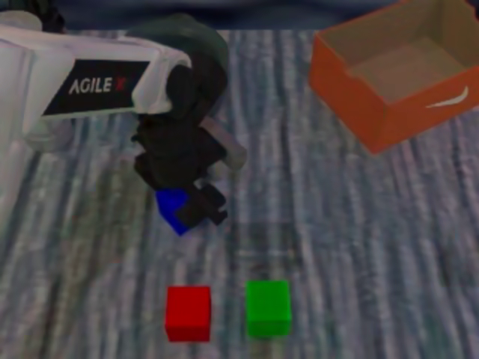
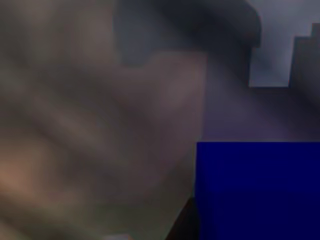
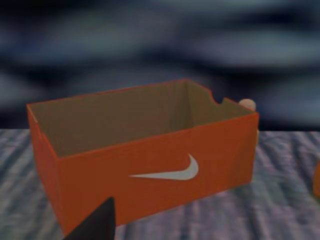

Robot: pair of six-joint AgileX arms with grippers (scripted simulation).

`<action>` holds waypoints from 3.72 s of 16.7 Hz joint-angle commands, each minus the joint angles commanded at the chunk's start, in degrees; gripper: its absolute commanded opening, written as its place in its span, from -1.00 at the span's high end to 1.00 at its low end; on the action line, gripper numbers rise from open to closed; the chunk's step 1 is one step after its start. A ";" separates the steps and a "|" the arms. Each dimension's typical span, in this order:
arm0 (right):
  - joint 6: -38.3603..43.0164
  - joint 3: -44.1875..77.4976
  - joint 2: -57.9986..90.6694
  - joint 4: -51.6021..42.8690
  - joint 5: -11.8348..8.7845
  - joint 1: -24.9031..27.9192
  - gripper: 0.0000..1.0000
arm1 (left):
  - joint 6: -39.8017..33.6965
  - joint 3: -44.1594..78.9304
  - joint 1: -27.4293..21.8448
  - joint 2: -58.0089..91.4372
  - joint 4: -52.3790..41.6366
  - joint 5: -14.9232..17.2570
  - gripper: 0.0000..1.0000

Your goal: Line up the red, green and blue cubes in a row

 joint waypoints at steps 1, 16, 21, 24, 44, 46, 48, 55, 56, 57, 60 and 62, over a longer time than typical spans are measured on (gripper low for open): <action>0.00 0.00 0.00 0.00 0.00 0.00 -1.00 | 0.00 0.00 0.00 0.00 0.00 0.00 1.00; 0.00 0.00 0.00 0.00 0.00 0.00 -1.00 | -0.38 9.27 0.90 -6.31 -14.32 0.49 1.00; 0.00 0.00 0.00 0.00 0.00 0.00 -1.00 | 0.22 10.33 -1.65 -5.53 -14.87 0.48 1.00; 0.00 0.00 0.00 0.00 0.00 0.00 -1.00 | 1.74 13.19 -9.02 -4.28 -16.68 0.54 1.00; 0.00 0.00 0.00 0.00 0.00 0.00 -1.00 | 6.20 12.53 -32.21 0.77 -10.06 0.70 1.00; 0.00 0.00 0.00 0.00 0.00 0.00 -1.00 | 6.22 10.59 -32.24 1.50 -7.85 0.67 1.00; 0.00 0.00 0.00 0.00 0.00 0.00 -1.00 | 6.22 10.41 -32.24 1.57 -7.65 0.67 1.00; 0.00 0.00 0.00 0.00 0.00 0.00 -1.00 | 6.22 10.41 -32.24 1.57 -7.65 0.67 0.25; 0.00 0.00 0.00 0.00 0.00 0.00 -1.00 | 6.22 10.41 -32.24 1.57 -7.65 0.67 0.10; 0.00 0.00 0.00 0.00 0.00 0.00 -1.00 | 6.22 10.41 -32.24 1.57 -7.65 0.67 -0.06; 0.00 0.00 0.00 0.00 0.00 0.00 -1.00 | 6.22 10.41 -32.24 1.57 -7.65 0.67 -0.51; 0.00 0.00 0.00 0.00 0.00 0.00 -1.00 | 6.22 10.41 -32.24 1.57 -7.65 0.67 -0.81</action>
